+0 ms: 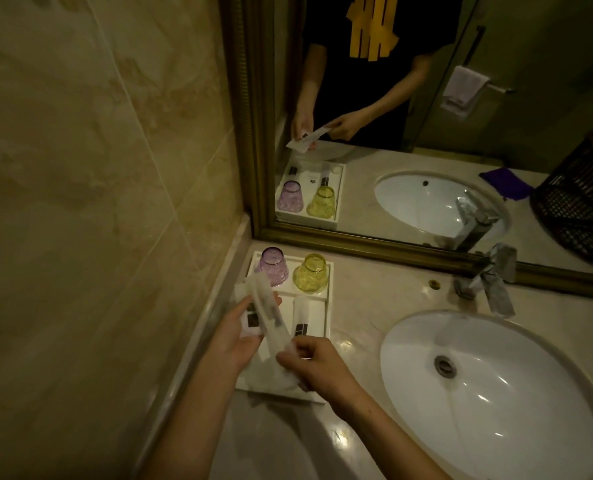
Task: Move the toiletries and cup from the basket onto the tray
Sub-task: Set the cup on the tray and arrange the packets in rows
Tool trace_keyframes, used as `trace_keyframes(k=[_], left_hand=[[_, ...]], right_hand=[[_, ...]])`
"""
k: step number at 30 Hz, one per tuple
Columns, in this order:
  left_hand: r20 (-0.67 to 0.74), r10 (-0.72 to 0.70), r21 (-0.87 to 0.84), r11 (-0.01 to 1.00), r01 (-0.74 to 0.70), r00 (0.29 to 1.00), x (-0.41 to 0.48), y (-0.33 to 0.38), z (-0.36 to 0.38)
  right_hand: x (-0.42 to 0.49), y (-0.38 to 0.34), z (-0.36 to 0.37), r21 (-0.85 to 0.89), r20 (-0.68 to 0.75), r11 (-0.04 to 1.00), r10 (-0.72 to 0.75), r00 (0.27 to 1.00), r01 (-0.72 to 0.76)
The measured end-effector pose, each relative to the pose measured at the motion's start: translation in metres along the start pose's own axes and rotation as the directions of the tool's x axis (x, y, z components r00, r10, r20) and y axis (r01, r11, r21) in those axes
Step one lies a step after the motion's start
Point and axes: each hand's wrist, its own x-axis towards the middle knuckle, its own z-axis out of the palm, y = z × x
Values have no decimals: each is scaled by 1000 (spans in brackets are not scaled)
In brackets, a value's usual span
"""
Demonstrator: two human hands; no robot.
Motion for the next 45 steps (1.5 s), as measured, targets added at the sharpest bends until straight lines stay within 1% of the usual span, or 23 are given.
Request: trace_keyframes(k=[1, 3, 6, 8, 10, 12, 14, 16, 22, 24, 26, 28, 29, 31, 33, 36, 38, 40, 41, 42, 43, 44, 45], left_hand=[[-32, 6, -25, 1000, -7, 999, 1, 2, -3], [-76, -3, -98, 995, -4, 997, 1, 6, -10], [-111, 9, -138, 990, -24, 994, -4, 8, -20], [-123, 11, -156, 987, -30, 992, -8, 9, -27], [-118, 24, -158, 986, -43, 993, -13, 11, -33], [-116, 14, -148, 989, -31, 993, -20, 11, -36], [-126, 8, -125, 992, -24, 992, -25, 11, -38], [-121, 2, -128, 992, -18, 993, -29, 12, -39], [-108, 20, -132, 991, -35, 994, -33, 15, -43], [-100, 17, -142, 989, -31, 995, -33, 16, -43], [-97, 8, -157, 987, -23, 995, -33, 15, -42], [-87, 5, -153, 988, -18, 996, -34, 12, -38], [-80, 7, -151, 988, -19, 997, -34, 11, -36], [-69, 6, -136, 991, -15, 998, -34, 8, -32], [-56, 1, -131, 991, -8, 998, -36, 6, -27], [-41, -1, -123, 992, -4, 999, -35, 5, -24], [-32, 3, -108, 994, -6, 999, -35, 5, -23], [-22, -4, -94, 996, 2, 1000, -35, 5, -19], [-24, -5, -90, 996, 3, 1000, -34, 4, -19], [-23, -5, -86, 996, 3, 1000, -34, 3, -17], [-22, 0, -69, 998, -2, 1000, -31, 2, -16], [-10, 7, -42, 999, -7, 1000, -28, 0, -14], [-12, 14, -8, 1000, -14, 1000, -25, -4, -12]], right_hand=[[-1, 0, -1, 15, -31, 1000, -16, 999, 17], [1, 1, -3, -41, -115, 997, -63, 991, 59], [15, 10, -1, -277, -191, 954, -169, 967, 113], [34, 18, 2, -518, -186, 853, -194, 963, 72], [52, 23, 11, -729, -126, 684, -177, 976, 30], [65, 26, 24, -825, -70, 564, -144, 987, 24], [75, 30, 37, -870, -35, 492, -108, 994, 23], [80, 34, 47, -882, -29, 472, -89, 996, 16], [80, 48, 64, -793, -3, 605, -129, 992, 76], [78, 51, 57, -791, -33, 603, -208, 978, 101], [78, 56, 44, -865, -14, 483, -290, 957, 134], [79, 63, 34, -937, 58, 317, -280, 958, 149], [78, 65, 33, -951, 85, 266, -267, 960, 158], [76, 67, 35, -954, 131, 229, -262, 956, 193], [75, 68, 40, -949, 163, 225, -242, 956, 219], [73, 65, 45, -957, 167, 197, -227, 959, 213], [71, 66, 46, -951, 156, 226, -232, 960, 209], [69, 65, 42, -924, 95, 337, -253, 963, 180], [67, 63, 39, -883, 28, 442, -285, 958, 157], [65, 58, 34, -794, -70, 593, -307, 949, 133], [62, 50, 28, -650, -168, 751, -293, 941, 118], [58, 42, 22, -464, -247, 878, -257, 934, 119], [53, 33, 16, -291, -298, 949, -209, 932, 120]])
